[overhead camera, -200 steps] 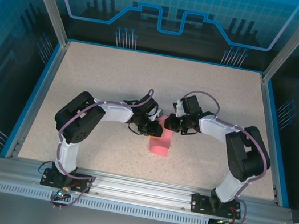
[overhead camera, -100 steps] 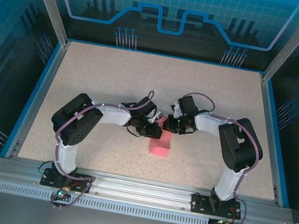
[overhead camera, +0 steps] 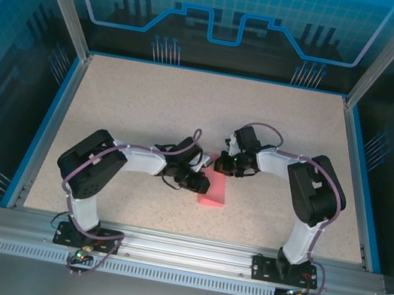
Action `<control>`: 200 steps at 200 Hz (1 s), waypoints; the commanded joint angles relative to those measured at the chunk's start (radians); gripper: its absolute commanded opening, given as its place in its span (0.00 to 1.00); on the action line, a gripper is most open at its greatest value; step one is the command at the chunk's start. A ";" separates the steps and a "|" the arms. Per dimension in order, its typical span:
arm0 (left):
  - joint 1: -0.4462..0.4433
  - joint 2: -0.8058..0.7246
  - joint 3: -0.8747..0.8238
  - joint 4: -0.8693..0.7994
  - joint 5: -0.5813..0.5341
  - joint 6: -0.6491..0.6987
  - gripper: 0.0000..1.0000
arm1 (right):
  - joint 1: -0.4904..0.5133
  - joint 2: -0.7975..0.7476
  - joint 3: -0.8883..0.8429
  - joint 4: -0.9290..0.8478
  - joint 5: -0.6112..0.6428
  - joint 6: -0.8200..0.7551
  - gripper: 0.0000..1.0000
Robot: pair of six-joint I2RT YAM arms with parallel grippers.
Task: Fold a paper plane with a square sheet of paper (fold left side to right side)
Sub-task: First fold the square sheet of paper in half at the center of the table.
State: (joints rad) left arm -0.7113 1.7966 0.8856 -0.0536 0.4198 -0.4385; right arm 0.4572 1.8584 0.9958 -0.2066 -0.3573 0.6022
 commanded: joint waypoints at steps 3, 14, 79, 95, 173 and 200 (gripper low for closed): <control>-0.044 -0.032 -0.045 -0.050 0.041 -0.014 0.25 | -0.008 0.044 -0.037 -0.061 0.078 0.010 0.00; -0.053 -0.040 -0.060 -0.036 0.041 -0.027 0.25 | -0.008 0.042 -0.037 -0.060 0.078 0.010 0.00; -0.101 -0.072 -0.123 -0.007 0.032 -0.069 0.25 | -0.008 0.047 -0.036 -0.060 0.078 0.007 0.00; -0.111 -0.082 -0.128 -0.006 0.031 -0.074 0.25 | -0.008 0.047 -0.037 -0.060 0.078 0.006 0.00; -0.089 -0.185 -0.139 -0.027 0.054 -0.077 0.26 | -0.005 0.044 -0.038 -0.042 0.066 0.002 0.00; 0.017 -0.235 -0.085 -0.033 0.101 -0.066 0.27 | 0.000 0.031 -0.047 -0.024 0.060 0.001 0.00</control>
State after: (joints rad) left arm -0.7788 1.6192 0.7494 -0.0563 0.4587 -0.4995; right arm 0.4572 1.8584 0.9905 -0.1974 -0.3668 0.6022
